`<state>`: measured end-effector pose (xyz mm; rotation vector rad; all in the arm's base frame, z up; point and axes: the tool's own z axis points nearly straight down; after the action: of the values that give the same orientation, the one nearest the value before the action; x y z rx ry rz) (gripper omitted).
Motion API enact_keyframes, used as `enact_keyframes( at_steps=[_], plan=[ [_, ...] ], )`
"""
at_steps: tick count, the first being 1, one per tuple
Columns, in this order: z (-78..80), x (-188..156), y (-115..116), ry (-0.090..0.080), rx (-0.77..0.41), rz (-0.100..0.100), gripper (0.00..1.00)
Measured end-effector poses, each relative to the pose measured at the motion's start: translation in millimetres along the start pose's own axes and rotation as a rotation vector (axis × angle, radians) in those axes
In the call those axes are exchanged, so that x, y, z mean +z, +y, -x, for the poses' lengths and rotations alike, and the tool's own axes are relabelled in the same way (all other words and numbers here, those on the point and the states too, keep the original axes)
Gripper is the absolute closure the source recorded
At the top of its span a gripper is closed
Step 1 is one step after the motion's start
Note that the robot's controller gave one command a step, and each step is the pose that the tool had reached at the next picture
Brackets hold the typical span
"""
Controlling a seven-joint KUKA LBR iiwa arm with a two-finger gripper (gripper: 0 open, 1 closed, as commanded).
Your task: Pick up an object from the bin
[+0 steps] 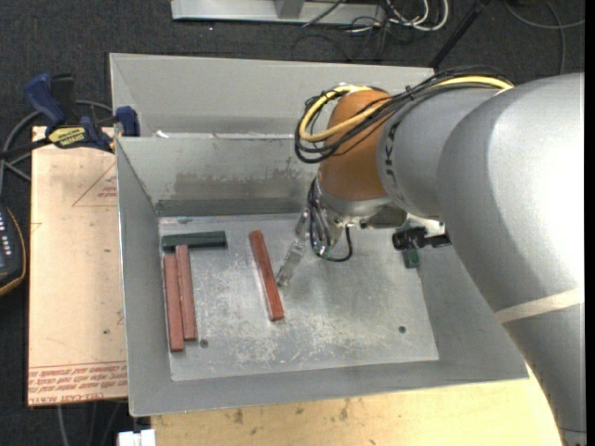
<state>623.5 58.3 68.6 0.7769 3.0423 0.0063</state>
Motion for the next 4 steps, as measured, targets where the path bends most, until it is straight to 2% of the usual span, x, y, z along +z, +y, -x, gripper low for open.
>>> enact_keyframes(
  at_steps=[1, 2, 3, 4],
  plan=[
    [-23.8, -88, 105, -0.007, -0.061, 0.007, 0.00],
    [-69.6, 2, 124, 0.002, -0.218, -0.004, 0.00],
    [-66.3, -3, 124, -0.004, -0.218, -0.002, 1.00],
    [-73.1, -3, 130, -0.007, -0.315, -0.010, 1.00]
  ],
)
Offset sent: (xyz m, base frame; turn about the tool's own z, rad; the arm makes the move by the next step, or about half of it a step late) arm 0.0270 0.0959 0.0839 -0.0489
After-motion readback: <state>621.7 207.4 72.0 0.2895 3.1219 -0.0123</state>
